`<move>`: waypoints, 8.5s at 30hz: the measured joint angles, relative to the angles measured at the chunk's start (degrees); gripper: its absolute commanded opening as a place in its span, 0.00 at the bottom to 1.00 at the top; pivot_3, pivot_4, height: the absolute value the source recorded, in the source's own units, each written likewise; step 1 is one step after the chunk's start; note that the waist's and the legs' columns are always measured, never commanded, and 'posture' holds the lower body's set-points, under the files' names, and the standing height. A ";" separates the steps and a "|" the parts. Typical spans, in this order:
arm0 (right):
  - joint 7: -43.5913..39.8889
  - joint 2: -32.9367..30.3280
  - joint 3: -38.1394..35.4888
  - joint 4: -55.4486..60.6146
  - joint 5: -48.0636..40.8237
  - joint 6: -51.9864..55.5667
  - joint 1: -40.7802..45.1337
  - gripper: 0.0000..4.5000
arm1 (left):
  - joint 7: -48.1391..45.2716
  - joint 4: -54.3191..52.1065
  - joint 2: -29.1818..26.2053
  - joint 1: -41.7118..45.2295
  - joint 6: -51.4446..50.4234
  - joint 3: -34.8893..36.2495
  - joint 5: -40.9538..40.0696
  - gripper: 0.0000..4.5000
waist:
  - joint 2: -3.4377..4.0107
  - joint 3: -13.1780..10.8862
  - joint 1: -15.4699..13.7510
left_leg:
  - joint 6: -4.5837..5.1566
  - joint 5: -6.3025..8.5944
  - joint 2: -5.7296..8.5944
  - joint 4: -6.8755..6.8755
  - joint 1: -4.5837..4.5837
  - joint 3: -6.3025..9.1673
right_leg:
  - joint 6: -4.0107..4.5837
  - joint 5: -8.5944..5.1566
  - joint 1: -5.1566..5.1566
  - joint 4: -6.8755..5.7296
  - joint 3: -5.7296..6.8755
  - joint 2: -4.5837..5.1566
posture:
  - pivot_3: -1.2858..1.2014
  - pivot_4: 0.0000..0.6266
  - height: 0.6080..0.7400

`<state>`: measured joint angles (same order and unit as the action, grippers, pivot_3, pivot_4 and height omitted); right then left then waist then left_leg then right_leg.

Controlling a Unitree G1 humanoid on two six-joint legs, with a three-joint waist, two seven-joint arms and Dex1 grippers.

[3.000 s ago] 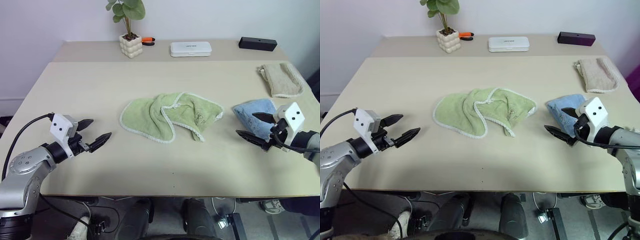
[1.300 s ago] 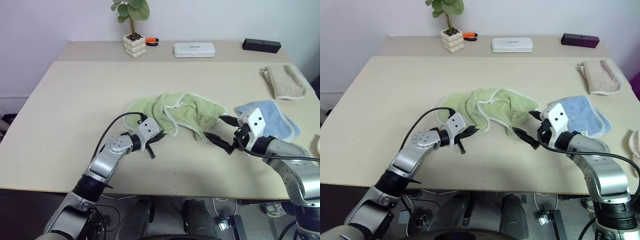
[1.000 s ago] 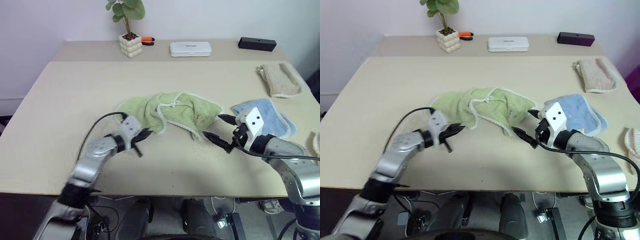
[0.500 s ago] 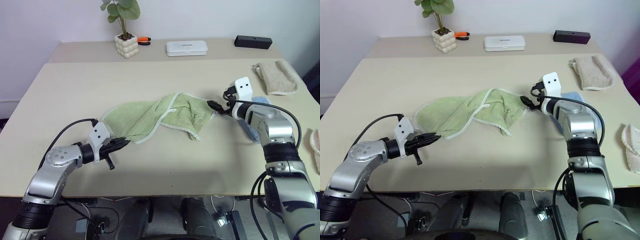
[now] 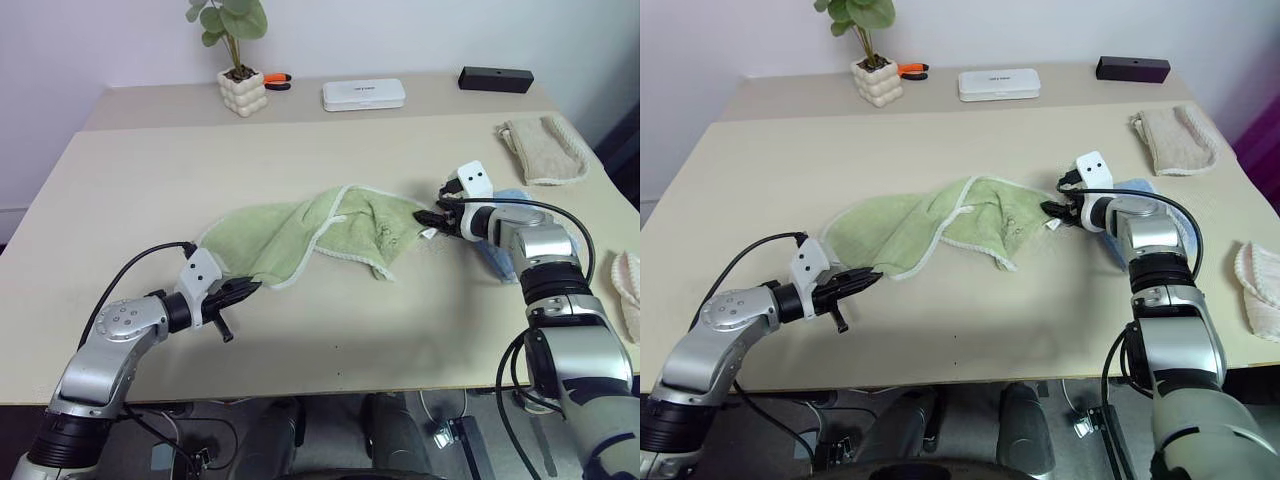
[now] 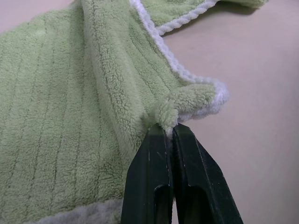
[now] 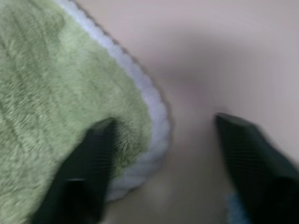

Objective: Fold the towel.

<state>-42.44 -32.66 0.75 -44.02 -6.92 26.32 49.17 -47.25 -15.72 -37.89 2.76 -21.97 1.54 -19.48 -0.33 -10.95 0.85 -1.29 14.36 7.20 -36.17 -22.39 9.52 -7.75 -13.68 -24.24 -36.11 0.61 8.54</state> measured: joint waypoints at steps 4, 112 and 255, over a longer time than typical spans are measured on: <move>-1.54 -0.03 1.16 1.35 0.87 -0.80 -0.36 0.01 | -0.04 0.02 0.00 0.26 0.00 0.00 0.00 0.00 | 0.00 0.00 0.00 | -0.01 -0.01 -0.01 -0.01 0.01 0.00 | -0.01 0.02 0.00 -0.01 -0.01 -0.01 | 0.52 0.24 1.00; 12.72 2.90 -26.88 75.98 -44.20 35.57 -47.91 0.99 | 8.10 -6.08 0.56 -5.02 -7.57 15.27 -14.84 0.89 | -0.50 -0.03 -1.65 | 0.43 0.25 -0.23 -0.79 -0.08 -1.11 | 0.00 0.44 -0.11 0.10 -0.74 -0.11 | 0.52 0.24 1.00; -0.99 -2.99 12.96 59.66 0.92 -5.92 -30.28 0.85 | 33.12 -18.67 -3.36 -1.35 -17.42 17.18 -47.44 0.01 | -0.39 0.05 -1.41 | 0.41 0.51 -1.11 -0.74 -0.03 -1.84 | 0.20 0.94 -0.14 0.97 -1.50 -1.21 | 0.52 0.24 1.00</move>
<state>-43.43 -35.65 13.71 15.64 -6.00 20.40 18.88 -14.13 -34.39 -41.25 1.41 -39.39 18.72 -66.93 -0.71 -10.89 -0.55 -0.88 14.88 6.09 -36.91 -22.42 7.68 -7.55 -12.74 -24.38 -35.14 -0.89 7.33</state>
